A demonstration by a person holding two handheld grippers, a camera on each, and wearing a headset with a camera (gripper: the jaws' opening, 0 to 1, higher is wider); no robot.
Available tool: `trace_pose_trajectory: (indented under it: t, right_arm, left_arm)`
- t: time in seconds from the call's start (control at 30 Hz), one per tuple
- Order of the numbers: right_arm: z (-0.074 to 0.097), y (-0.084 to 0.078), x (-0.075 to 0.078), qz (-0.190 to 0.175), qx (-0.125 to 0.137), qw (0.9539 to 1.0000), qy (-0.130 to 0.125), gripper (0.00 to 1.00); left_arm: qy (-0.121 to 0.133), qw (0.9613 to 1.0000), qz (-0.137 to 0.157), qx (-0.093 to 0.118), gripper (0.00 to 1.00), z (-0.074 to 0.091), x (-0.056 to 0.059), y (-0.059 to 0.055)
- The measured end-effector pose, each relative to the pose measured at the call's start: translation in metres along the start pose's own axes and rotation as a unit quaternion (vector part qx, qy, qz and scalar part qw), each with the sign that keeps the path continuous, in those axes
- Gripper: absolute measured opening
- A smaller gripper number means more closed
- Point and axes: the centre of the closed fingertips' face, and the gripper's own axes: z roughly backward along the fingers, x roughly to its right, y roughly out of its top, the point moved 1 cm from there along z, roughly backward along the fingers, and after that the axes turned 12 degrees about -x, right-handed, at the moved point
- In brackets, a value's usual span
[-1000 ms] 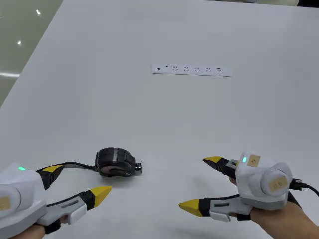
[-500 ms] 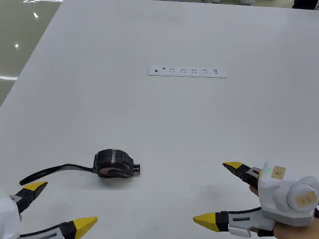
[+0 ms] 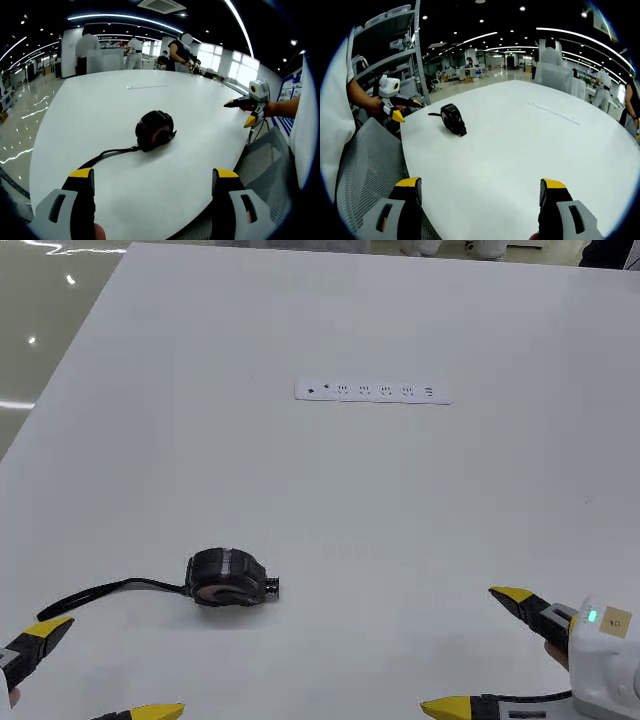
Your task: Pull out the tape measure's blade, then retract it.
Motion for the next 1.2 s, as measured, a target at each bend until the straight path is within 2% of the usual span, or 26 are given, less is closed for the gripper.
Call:
trace_pose_trajectory:
  t: [0.4, 0.5, 0.67, 0.77, 0.9, 1.03, 1.2]
  right_arm:
    - [0.013, -0.016, 0.005, -0.015, -0.007, 0.9998, -0.012, 0.99]
    - [0.015, -0.017, 0.006, -0.015, -0.006, 0.9997, -0.018, 0.99]
    - [0.016, -0.019, 0.005, -0.019, -0.005, 0.9996, -0.020, 0.99]
    - [0.017, -0.019, 0.006, -0.022, -0.002, 0.9995, -0.023, 0.99]
    - [0.017, -0.019, 0.005, -0.023, -0.003, 0.9995, -0.022, 0.99]
    - [0.018, -0.020, 0.005, -0.023, -0.003, 0.9995, -0.023, 0.99]
    - [0.020, -0.019, 0.005, -0.022, 0.000, 0.9994, -0.025, 0.99]
  left_arm:
    - [0.000, 1.0000, 0.006, 0.005, 0.99, 0.007, -0.005, 0.002]
    - [0.006, 1.0000, 0.000, 0.003, 0.99, 0.007, -0.008, 0.001]
    - [0.009, 0.9999, -0.003, 0.013, 0.99, 0.009, -0.009, 0.003]
    - [0.009, 1.0000, 0.000, 0.001, 0.99, 0.010, -0.010, 0.000]
    - [0.018, 0.9997, -0.015, 0.006, 0.99, 0.012, -0.011, 0.003]
    - [0.015, 0.9998, -0.008, 0.010, 0.99, 0.014, -0.011, 0.006]
    - [0.015, 0.9997, -0.019, 0.010, 0.98, 0.014, -0.008, 0.008]
